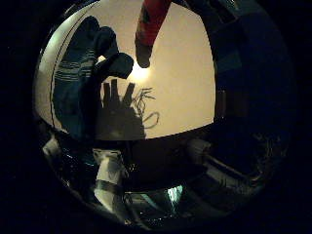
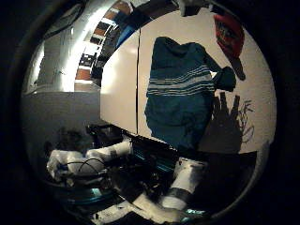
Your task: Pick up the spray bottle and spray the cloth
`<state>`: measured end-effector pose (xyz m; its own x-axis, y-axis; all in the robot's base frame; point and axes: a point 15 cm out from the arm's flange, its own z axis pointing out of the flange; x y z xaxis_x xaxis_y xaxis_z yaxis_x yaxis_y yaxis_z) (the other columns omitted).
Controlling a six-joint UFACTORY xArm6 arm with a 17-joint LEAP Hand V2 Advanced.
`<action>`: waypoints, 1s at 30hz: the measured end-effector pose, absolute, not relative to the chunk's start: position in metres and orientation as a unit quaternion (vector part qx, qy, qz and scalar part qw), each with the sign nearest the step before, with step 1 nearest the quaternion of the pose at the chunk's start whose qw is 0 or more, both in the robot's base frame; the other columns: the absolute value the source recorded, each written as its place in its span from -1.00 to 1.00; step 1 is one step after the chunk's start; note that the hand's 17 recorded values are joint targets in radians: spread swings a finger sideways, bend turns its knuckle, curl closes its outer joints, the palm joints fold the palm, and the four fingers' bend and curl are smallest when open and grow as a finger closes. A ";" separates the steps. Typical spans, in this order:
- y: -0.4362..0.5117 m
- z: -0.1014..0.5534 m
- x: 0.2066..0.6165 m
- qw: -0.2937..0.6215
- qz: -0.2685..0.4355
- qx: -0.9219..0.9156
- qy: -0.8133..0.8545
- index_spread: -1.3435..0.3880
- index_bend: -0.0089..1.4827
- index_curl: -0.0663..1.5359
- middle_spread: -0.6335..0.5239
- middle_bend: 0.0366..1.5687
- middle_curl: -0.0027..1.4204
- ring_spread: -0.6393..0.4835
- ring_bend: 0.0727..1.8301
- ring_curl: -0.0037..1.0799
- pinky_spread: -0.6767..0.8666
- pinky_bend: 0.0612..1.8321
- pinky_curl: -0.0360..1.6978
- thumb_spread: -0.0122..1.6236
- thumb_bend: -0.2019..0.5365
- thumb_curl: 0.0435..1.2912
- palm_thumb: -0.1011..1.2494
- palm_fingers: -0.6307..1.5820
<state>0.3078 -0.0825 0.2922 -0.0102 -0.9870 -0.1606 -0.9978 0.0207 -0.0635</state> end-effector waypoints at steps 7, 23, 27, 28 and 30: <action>-0.105 0.298 0.310 0.092 0.017 -0.684 0.724 0.25 -0.77 -0.55 0.29 -0.80 -0.55 0.53 -0.79 -0.51 0.38 -0.70 -0.61 0.17 -0.53 -0.63 -0.57 -0.35; -0.154 0.300 0.303 0.201 0.022 -0.611 0.765 0.26 -0.78 -0.58 0.28 -0.79 -0.52 0.52 -0.77 -0.49 0.38 -0.70 -0.60 0.21 -0.53 -0.62 -0.53 -0.31; -0.156 0.301 0.310 0.251 0.025 -0.593 0.765 0.27 -0.79 -0.58 0.29 -0.78 -0.51 0.52 -0.76 -0.49 0.38 -0.69 -0.60 0.22 -0.52 -0.62 -0.51 -0.31; -0.155 0.299 0.314 0.269 0.027 -0.586 0.764 0.28 -0.79 -0.59 0.29 -0.77 -0.51 0.52 -0.75 -0.49 0.38 -0.69 -0.60 0.22 -0.52 -0.62 -0.50 -0.30; -0.150 0.297 0.324 0.309 0.034 -0.572 0.759 0.29 -0.80 -0.59 0.30 -0.75 -0.51 0.51 -0.73 -0.48 0.38 -0.69 -0.60 0.22 -0.51 -0.62 -0.48 -0.29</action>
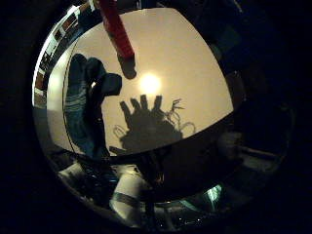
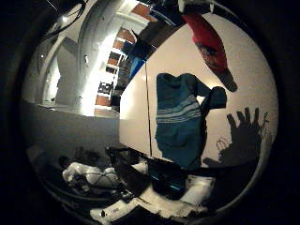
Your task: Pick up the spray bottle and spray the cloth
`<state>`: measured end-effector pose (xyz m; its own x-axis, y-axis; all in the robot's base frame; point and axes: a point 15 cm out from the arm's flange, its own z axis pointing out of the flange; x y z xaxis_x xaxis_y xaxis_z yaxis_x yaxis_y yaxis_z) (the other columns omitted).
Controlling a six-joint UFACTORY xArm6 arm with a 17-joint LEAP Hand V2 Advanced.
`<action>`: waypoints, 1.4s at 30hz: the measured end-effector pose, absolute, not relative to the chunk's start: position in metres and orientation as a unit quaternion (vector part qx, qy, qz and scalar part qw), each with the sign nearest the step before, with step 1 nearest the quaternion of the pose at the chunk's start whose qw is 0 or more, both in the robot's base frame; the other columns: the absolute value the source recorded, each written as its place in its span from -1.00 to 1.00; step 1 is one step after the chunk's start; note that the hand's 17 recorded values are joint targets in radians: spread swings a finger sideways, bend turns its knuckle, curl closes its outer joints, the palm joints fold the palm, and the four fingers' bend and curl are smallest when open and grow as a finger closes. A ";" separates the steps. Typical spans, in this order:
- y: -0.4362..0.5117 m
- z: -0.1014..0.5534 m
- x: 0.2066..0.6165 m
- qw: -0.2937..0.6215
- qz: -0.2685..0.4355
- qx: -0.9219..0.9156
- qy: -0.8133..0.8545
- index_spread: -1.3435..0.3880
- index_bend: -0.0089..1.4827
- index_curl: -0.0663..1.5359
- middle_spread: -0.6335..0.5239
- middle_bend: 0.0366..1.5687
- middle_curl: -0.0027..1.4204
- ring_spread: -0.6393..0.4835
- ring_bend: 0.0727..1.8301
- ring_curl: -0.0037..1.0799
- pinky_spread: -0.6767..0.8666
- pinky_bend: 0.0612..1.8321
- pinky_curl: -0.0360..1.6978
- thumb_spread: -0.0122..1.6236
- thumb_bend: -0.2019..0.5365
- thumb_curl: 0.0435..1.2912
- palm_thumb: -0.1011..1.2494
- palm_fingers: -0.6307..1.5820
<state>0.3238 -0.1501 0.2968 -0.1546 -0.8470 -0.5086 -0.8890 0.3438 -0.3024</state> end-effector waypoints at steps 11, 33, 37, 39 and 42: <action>-0.173 0.277 0.367 0.463 0.045 -0.479 0.745 0.33 -0.79 -0.60 0.33 -0.72 -0.50 0.50 -0.67 -0.47 0.37 -0.65 -0.59 0.24 -0.52 -0.62 -0.40 -0.30; -0.259 0.216 0.420 0.516 0.068 -0.399 0.755 0.39 -0.79 -0.59 0.44 -0.75 -0.51 0.50 -0.65 -0.49 0.35 -0.65 -0.60 0.22 -0.53 -0.62 -0.37 -0.34; -0.256 0.214 0.440 0.528 0.074 -0.395 0.748 0.39 -0.78 -0.59 0.44 -0.75 -0.51 0.50 -0.65 -0.49 0.34 -0.65 -0.60 0.21 -0.53 -0.62 -0.36 -0.34; -0.252 0.210 0.449 0.532 0.081 -0.395 0.745 0.40 -0.78 -0.58 0.44 -0.76 -0.51 0.50 -0.66 -0.49 0.34 -0.66 -0.60 0.21 -0.53 -0.62 -0.36 -0.34; -0.249 0.207 0.459 0.534 0.085 -0.396 0.742 0.41 -0.78 -0.58 0.44 -0.76 -0.51 0.50 -0.66 -0.50 0.34 -0.67 -0.60 0.21 -0.53 -0.62 -0.35 -0.34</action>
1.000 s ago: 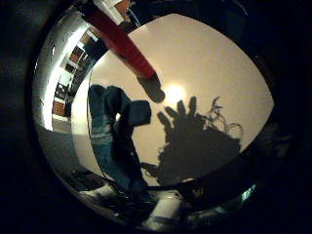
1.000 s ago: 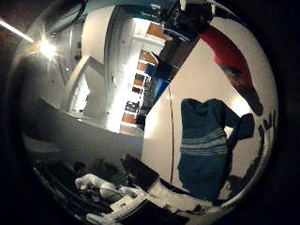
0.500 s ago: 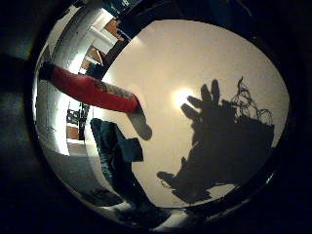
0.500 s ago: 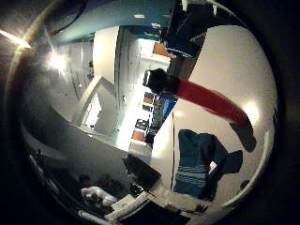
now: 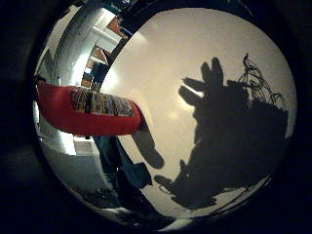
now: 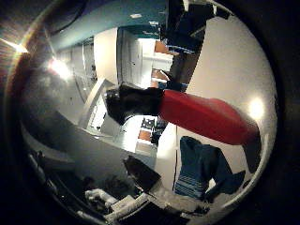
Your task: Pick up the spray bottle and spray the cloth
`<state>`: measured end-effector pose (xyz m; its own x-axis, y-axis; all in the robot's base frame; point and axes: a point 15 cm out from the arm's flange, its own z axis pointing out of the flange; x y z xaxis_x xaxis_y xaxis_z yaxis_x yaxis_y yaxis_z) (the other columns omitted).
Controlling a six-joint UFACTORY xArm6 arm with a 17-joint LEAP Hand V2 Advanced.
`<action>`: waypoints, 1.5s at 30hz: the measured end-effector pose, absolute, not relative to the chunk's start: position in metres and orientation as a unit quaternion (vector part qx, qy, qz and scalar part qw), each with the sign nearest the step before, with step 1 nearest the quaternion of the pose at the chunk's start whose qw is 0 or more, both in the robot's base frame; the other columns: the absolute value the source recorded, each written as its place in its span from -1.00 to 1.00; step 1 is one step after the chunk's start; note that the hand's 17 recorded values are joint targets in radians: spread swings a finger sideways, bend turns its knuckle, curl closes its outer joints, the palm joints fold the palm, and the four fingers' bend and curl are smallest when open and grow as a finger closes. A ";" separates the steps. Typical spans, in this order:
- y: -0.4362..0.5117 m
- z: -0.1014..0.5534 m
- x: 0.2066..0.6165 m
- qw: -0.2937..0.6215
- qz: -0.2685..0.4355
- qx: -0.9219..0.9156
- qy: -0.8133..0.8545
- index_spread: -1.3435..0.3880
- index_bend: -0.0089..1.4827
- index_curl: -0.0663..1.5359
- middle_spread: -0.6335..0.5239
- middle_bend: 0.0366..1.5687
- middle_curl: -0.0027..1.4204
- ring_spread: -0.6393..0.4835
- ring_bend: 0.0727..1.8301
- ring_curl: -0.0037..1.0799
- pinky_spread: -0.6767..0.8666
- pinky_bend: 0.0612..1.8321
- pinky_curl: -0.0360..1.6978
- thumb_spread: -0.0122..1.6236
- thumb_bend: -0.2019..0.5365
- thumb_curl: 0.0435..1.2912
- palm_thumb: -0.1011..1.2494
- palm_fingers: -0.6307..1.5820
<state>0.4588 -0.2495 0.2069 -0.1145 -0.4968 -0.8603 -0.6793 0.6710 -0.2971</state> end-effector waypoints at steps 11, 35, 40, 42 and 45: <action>-0.205 0.207 0.496 0.542 0.103 -0.407 0.728 0.43 -0.79 -0.58 0.41 -0.71 -0.49 0.47 -0.63 -0.48 0.34 -0.70 -0.61 0.17 -0.53 -0.60 -0.29 -0.29; -0.155 0.188 0.588 0.601 0.118 -0.295 0.733 0.25 0.24 0.02 -0.15 0.47 0.05 -0.21 0.31 0.16 -0.45 0.19 -0.14 0.22 -0.48 -0.35 0.65 0.69; -0.165 0.202 0.583 0.613 0.119 -0.298 0.722 0.32 0.46 0.05 -0.10 0.61 0.05 -0.19 0.42 0.20 -0.40 0.24 -0.04 0.21 -0.48 -0.27 0.74 0.66; -0.163 0.219 0.584 0.622 0.124 -0.312 0.707 0.33 0.51 0.05 -0.10 0.65 0.05 -0.20 0.44 0.22 -0.39 0.24 -0.01 0.21 -0.48 -0.24 0.76 0.65; -0.167 0.243 0.582 0.615 0.125 -0.352 0.694 0.35 0.56 0.04 -0.09 0.69 0.04 -0.20 0.48 0.24 -0.38 0.24 0.07 0.20 -0.49 -0.20 0.78 0.62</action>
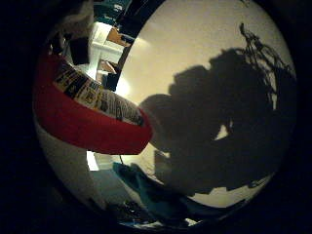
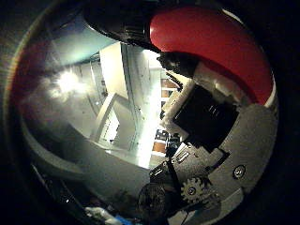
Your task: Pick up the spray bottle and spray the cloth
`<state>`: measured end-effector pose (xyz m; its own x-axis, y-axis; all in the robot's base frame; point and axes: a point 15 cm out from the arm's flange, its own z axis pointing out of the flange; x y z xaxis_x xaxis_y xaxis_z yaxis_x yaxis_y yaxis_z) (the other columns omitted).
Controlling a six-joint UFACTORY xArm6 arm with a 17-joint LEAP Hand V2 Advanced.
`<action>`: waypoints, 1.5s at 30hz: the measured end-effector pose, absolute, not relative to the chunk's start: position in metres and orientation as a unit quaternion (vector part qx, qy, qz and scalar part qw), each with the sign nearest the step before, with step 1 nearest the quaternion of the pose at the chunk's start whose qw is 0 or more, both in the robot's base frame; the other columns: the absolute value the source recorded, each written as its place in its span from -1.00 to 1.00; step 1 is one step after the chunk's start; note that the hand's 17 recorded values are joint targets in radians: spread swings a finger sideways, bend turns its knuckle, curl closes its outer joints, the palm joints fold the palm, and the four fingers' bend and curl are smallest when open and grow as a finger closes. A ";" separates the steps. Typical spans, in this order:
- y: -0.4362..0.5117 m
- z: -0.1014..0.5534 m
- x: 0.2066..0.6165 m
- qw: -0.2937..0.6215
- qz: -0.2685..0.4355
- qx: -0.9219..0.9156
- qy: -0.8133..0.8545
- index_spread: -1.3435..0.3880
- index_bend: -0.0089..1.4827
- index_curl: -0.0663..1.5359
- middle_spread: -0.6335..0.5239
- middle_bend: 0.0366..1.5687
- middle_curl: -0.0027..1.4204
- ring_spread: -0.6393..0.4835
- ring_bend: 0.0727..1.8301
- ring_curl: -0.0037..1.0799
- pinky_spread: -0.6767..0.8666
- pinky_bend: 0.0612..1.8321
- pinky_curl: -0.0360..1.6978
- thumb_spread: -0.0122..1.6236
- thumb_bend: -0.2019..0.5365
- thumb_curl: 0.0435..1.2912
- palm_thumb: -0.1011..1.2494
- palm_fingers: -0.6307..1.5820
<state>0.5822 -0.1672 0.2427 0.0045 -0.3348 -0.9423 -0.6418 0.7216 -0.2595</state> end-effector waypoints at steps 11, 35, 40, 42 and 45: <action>-0.206 0.332 0.495 0.495 0.098 -0.523 0.687 0.37 0.64 0.00 -0.09 0.77 0.02 -0.21 0.51 0.29 -0.35 0.20 0.27 0.18 -0.49 -0.07 0.79 0.59; -0.143 0.362 0.370 0.014 0.017 -0.805 0.594 0.35 0.67 -0.04 -0.06 0.80 -0.03 -0.23 0.49 0.37 -0.38 0.11 0.46 0.16 -0.49 0.05 0.74 0.60; -0.106 0.342 0.383 -0.070 -0.007 -0.833 0.549 0.35 0.67 -0.04 -0.07 0.80 -0.04 -0.23 0.48 0.38 -0.39 0.11 0.48 0.16 -0.49 0.06 0.74 0.61; -0.096 0.329 0.386 -0.102 -0.021 -0.841 0.531 0.35 0.67 -0.04 -0.08 0.80 -0.04 -0.23 0.48 0.38 -0.39 0.11 0.48 0.15 -0.49 0.06 0.74 0.61; -0.082 0.310 0.386 -0.154 -0.034 -0.843 0.515 0.36 0.67 -0.04 -0.08 0.80 -0.04 -0.23 0.48 0.39 -0.40 0.11 0.49 0.15 -0.50 0.07 0.74 0.61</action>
<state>0.3861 -0.0821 0.3104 0.4671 -0.8574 0.2160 -0.8785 -0.4223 0.2234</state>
